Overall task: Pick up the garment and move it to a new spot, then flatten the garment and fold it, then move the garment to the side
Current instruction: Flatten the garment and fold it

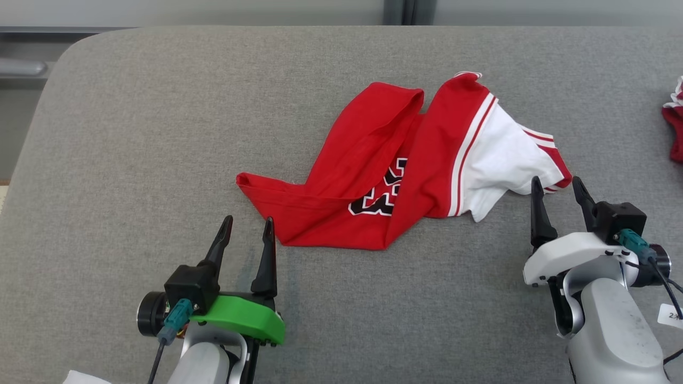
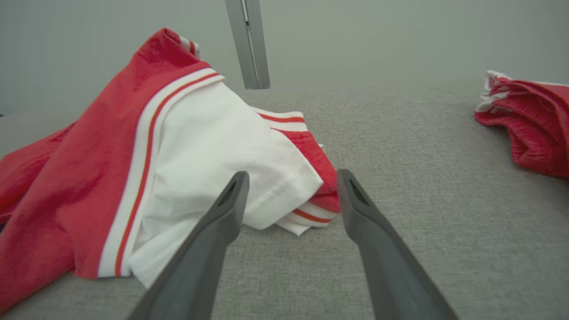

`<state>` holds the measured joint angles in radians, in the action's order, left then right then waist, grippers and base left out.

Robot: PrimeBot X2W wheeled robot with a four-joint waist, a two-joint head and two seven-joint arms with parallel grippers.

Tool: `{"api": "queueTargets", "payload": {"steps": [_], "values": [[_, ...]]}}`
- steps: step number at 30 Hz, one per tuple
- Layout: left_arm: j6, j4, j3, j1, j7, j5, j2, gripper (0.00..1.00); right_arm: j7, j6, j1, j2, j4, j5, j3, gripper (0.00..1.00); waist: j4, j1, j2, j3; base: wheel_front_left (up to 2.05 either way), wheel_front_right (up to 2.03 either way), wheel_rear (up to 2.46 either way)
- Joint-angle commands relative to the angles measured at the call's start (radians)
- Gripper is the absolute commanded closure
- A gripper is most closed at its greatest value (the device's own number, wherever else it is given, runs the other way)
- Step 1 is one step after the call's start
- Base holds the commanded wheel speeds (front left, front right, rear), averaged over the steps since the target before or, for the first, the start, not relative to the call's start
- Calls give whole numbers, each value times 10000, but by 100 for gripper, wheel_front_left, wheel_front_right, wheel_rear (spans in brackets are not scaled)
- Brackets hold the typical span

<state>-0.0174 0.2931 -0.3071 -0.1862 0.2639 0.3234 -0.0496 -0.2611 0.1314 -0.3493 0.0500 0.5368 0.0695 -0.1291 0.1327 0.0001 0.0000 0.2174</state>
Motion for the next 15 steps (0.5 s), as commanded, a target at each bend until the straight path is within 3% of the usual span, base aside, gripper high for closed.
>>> {"api": "queueTargets", "payload": {"steps": [1,8,14,15], "values": [[12,18,33,-96,4,-22,-19,0,11,-16,-186,14,242,-114,-103,0,121,-1,0,69,0,0,0],[37,45,97,-139,4,-88,-19,0,-22,-16,-883,19,1430,-301,-367,0,329,-1,0,148,0,0,0],[33,56,191,-95,4,-149,-19,0,-44,-16,-1026,23,1219,-25,101,0,298,-1,0,131,0,0,0],[28,55,189,-87,4,-155,-19,0,-42,-16,-982,24,1157,19,155,13,282,-1,0,124,0,0,0]]}}
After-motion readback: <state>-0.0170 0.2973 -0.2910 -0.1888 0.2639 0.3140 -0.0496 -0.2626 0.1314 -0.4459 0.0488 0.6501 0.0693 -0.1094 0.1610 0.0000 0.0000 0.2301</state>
